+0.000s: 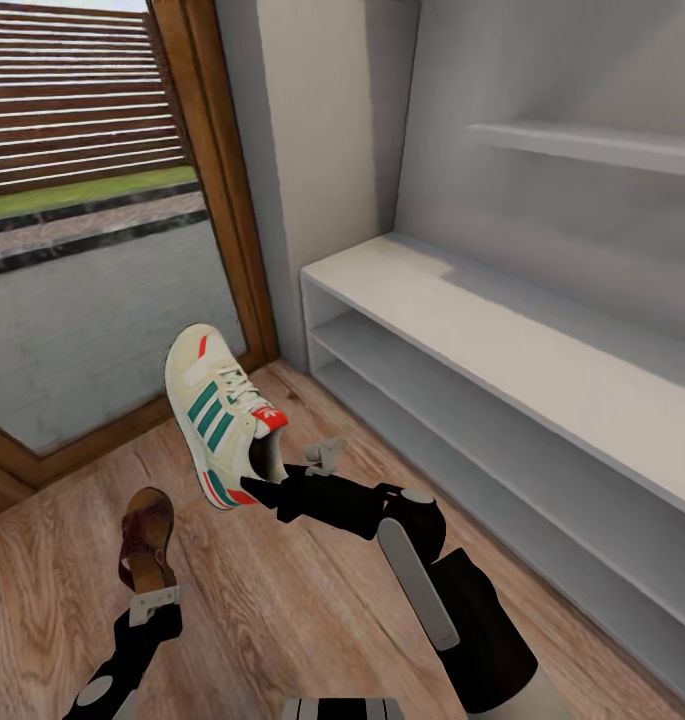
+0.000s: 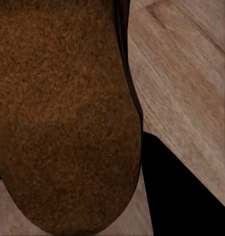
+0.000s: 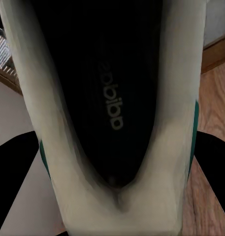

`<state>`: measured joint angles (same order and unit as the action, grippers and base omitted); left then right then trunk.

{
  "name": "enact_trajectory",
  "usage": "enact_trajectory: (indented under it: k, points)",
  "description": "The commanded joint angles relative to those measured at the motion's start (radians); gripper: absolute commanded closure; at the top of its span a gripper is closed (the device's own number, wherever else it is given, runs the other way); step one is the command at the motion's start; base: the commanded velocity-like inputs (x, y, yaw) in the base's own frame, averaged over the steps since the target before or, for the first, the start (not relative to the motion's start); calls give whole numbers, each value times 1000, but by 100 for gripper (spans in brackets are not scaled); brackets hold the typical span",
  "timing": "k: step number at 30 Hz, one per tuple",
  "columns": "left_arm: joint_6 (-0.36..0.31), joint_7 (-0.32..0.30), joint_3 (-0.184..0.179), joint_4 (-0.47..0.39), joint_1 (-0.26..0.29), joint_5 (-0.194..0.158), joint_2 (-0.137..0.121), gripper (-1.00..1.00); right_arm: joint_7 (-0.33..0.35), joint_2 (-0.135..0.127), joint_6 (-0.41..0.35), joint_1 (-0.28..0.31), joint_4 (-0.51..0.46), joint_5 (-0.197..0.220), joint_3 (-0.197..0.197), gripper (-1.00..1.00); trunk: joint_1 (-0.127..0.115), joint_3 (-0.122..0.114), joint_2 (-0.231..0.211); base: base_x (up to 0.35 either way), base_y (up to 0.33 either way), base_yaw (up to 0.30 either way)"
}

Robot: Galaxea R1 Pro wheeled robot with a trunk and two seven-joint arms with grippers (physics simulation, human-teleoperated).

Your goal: Pick up the two gym shoes and the two sandals from the corridor floor and place them onto the hallstand (shoe rack) in the corridor, making sure they are on the rack and not on the floor. Arrange them so the two gym shoes are next to each other and the two sandals are next to each other.

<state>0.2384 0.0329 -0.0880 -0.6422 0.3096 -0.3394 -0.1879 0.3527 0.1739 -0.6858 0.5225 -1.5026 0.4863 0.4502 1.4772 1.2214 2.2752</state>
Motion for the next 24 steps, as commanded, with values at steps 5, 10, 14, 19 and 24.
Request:
enact_trajectory:
  k: [5,10,14,19,24]
  points:
    - [5,3,-8,1,0,-7,4,100,1,1,36,-1,24,-24,0,100,0,-4,0,0,0,-222]
    - [6,2,-8,1,0,-7,5,100,1,-25,217,-1,110,-126,1,100,0,-6,0,0,0,-82]
    - [7,2,-7,2,0,-6,4,100,0,-89,380,-9,203,-255,1,100,0,-7,0,0,0,-17]
    - [8,2,-7,19,0,-7,4,100,-2,-165,456,-65,279,-318,0,100,0,-7,0,0,0,-4]
    - [25,1,-7,49,0,-7,6,100,-3,-234,548,-125,369,-328,-2,100,0,-7,0,0,0,0]
